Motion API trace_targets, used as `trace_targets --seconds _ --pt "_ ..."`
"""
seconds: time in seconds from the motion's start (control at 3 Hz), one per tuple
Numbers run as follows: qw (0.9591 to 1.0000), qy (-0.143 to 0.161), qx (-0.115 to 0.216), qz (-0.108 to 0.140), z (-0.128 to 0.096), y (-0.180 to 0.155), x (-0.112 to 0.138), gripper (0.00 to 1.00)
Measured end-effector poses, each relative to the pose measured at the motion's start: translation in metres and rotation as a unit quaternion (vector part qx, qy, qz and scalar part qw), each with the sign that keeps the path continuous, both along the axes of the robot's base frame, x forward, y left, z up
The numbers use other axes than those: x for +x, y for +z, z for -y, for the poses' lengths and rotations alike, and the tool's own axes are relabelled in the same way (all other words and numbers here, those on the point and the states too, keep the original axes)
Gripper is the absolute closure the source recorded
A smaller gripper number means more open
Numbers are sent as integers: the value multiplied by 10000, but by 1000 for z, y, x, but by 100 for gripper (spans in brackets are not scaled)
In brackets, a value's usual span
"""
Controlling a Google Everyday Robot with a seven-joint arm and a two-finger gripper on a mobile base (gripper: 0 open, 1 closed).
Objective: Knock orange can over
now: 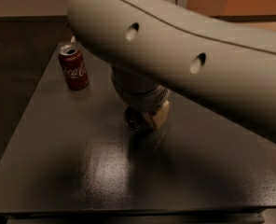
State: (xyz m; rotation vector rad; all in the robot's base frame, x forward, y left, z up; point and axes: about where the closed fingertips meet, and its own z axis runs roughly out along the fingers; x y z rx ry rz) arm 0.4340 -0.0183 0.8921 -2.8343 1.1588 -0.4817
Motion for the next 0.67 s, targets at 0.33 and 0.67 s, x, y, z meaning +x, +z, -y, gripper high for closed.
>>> trace_targets --seconds 0.33,0.67 --pt "10000 13 18 48 -2 4 -1 0" --pt "10000 14 19 49 -2 4 -1 0"
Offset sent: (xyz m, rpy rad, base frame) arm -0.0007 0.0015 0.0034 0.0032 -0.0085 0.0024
